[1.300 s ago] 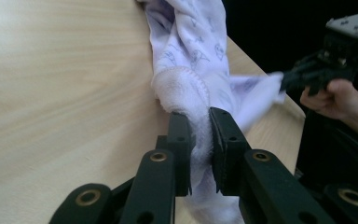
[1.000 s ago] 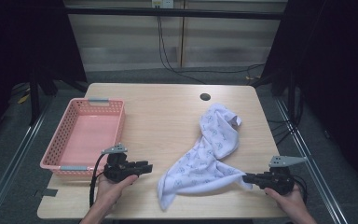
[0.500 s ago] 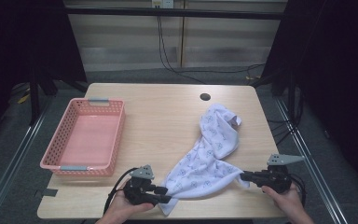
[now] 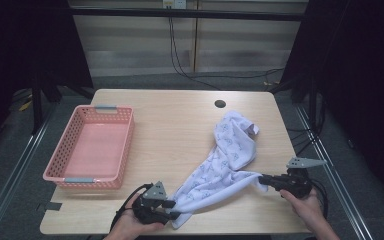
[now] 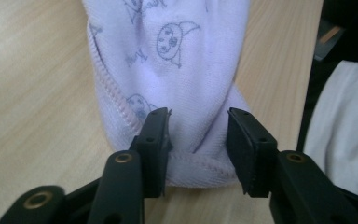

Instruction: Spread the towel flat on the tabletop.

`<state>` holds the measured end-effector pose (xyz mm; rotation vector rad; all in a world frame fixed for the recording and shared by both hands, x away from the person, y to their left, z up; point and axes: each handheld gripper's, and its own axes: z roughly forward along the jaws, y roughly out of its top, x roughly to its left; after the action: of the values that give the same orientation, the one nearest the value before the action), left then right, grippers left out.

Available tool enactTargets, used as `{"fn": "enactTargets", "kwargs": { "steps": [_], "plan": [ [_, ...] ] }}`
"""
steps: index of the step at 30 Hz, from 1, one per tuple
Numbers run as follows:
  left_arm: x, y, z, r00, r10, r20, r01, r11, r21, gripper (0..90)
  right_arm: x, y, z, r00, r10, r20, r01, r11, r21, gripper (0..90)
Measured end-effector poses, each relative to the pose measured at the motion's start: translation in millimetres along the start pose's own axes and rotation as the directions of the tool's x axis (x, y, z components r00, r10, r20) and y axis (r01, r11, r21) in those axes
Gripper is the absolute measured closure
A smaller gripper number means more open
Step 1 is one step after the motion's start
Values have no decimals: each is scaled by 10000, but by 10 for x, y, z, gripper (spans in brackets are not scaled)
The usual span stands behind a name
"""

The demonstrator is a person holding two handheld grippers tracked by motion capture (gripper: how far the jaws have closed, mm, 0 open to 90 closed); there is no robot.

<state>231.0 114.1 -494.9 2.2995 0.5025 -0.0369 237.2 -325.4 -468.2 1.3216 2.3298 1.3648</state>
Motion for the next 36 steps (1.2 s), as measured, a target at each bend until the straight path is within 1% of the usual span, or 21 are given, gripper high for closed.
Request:
{"fn": "enactTargets", "kwargs": {
  "steps": [1,5,8,10,11,14,15,16,17,18,20,22,23,24,25,26,32,33,34,35,36],
  "plan": [
    [-4,-1,-3,9995,131,-287,-131,9999,11,672,5,-1,-5,10000,-6,-23,5,10000,-26,878],
    [-5,6,3,9994,248,-241,-246,9997,80,816,21,-3,-40,9999,15,-153,-18,9999,-160,879],
    [64,34,-19,9990,-372,228,374,9992,-103,840,11,8,-55,9997,33,-233,-38,9997,-232,879],
    [152,87,-103,9940,-903,612,955,9916,-872,843,5,32,-74,9997,80,-212,-87,9994,-321,879],
    [206,116,-155,9898,-1184,790,1278,9836,-1271,843,-4,56,-93,9998,36,-220,-45,9991,-412,879],
    [341,242,-333,9879,-1392,688,1508,9658,-2110,844,-34,195,-168,9998,87,-198,-105,9957,-917,880],
    [392,293,-397,9848,-1528,826,1690,9524,-2538,844,-43,267,-189,9998,80,-167,-98,9941,-1079,880],
    [442,356,-466,9821,-1646,914,1843,9398,-2877,844,-64,444,-220,10000,-35,-84,22,9895,-1445,880],
    [494,430,-531,9826,-1663,826,1839,9324,-3111,844,-64,444,-220,10000,-35,-84,22,9895,-1445,880],
    [544,506,-598,9825,-1741,665,1863,9226,-3377,844,-74,546,-235,9999,-101,-63,90,9871,-1597,880],
    [669,667,-729,9788,-1910,745,2048,8956,-3949,844,-77,773,-267,9998,-210,12,208,9803,-1964,880],
    [786,840,-868,9789,-1978,521,2003,8754,-4399,845,-69,1019,-302,9994,-353,54,356,9718,-2332,880],
    [851,948,-956,9776,-2051,469,2027,8583,-4714,845,-72,1147,-318,9992,-399,93,409,9675,-2496,880],
    [889,1011,-1014,9775,-2072,388,1994,8485,-4902,846,-88,1399,-346,9987,-452,233,499,9587,-2800,880],
    [931,1097,-1086,9774,-2097,260,1935,8385,-5093,846,-88,1399,-346,9987,-452,233,499,9587,-2800,880],
    [968,1180,-1153,9776,-2101,96,1835,8293,-5278,847,-101,1520,-361,9987,-457,245,509,9537,-2963,881],
    [1172,1607,-1487,9756,-2099,-640,1325,7960,-5906,849,-142,2174,-500,9969,-487,617,682,9253,-3731,881],
    [1201,1699,-1564,9739,-2126,-797,1216,7849,-6076,849,-133,2272,-528,9965,-485,680,710,9210,-3831,881],
    [1216,1751,-1615,9740,-2104,-837,1149,7779,-6178,850,-118,2393,-567,9955,-519,797,793,9157,-3939,881],
    [1224,1819,-1683,9735,-2130,-835,1122,7626,-6370,851,-106,2467,-597,9948,-565,845,858,9125,-4000,881],
    [1226,1888,-1744,9725,-2176,-828,1105,7445,-6584,852,-88,2559,-649,9938,-612,927,946,9036,-4177,881]
  ]
}}
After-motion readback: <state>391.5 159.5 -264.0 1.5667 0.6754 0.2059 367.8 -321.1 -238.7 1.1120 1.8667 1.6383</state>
